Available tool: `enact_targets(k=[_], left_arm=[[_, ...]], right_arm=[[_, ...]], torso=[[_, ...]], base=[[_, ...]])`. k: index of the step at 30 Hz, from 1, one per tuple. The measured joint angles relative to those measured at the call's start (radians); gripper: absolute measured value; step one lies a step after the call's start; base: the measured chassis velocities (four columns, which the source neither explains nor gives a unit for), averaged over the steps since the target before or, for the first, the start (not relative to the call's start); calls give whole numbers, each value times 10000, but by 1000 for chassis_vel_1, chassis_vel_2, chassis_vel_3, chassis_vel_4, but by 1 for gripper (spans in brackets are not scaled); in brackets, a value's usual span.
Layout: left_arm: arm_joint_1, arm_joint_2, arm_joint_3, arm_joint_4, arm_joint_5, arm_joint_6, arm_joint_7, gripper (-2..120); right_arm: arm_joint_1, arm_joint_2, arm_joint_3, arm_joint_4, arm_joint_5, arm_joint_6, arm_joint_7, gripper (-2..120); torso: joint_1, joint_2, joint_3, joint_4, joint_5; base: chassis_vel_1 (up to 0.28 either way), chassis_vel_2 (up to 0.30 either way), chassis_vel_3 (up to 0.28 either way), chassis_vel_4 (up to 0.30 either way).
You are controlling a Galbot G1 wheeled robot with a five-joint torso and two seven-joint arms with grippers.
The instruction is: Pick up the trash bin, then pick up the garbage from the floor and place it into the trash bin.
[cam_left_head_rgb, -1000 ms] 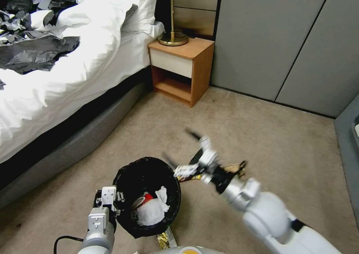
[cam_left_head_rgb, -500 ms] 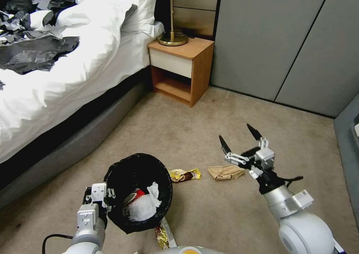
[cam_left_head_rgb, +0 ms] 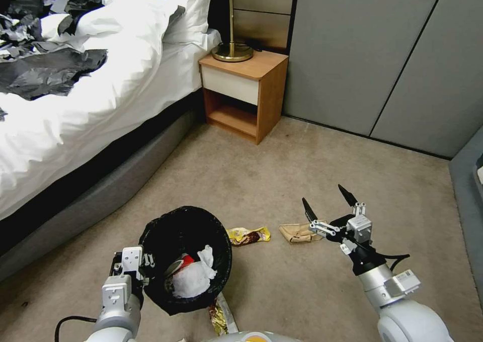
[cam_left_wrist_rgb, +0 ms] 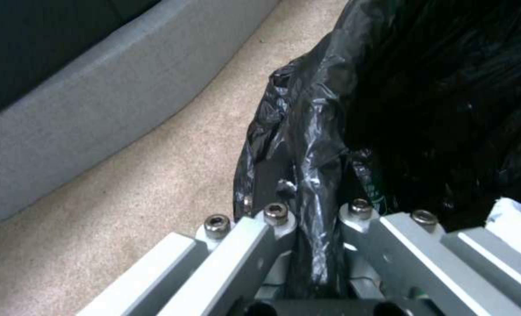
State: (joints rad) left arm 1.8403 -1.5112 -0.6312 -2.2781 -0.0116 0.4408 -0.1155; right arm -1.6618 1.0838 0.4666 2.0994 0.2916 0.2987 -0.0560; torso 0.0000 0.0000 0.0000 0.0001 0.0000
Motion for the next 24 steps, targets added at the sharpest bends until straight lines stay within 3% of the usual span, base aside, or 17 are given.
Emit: enact_targets(k=[18,24], left_arm=[[-16,-16,59,12,33,-14,3,1],[-12,-16,60,12,35,-18,5,1]], right_arm=[[340,363,-93,-156,127,-58,451,100],[345,351,-77,-157,127,-60,430,100]], torso=[[0,0,0,-1,0],[0,0,-1,0,0]], base=[[0,0,0,0],[-98,95,93,-100]])
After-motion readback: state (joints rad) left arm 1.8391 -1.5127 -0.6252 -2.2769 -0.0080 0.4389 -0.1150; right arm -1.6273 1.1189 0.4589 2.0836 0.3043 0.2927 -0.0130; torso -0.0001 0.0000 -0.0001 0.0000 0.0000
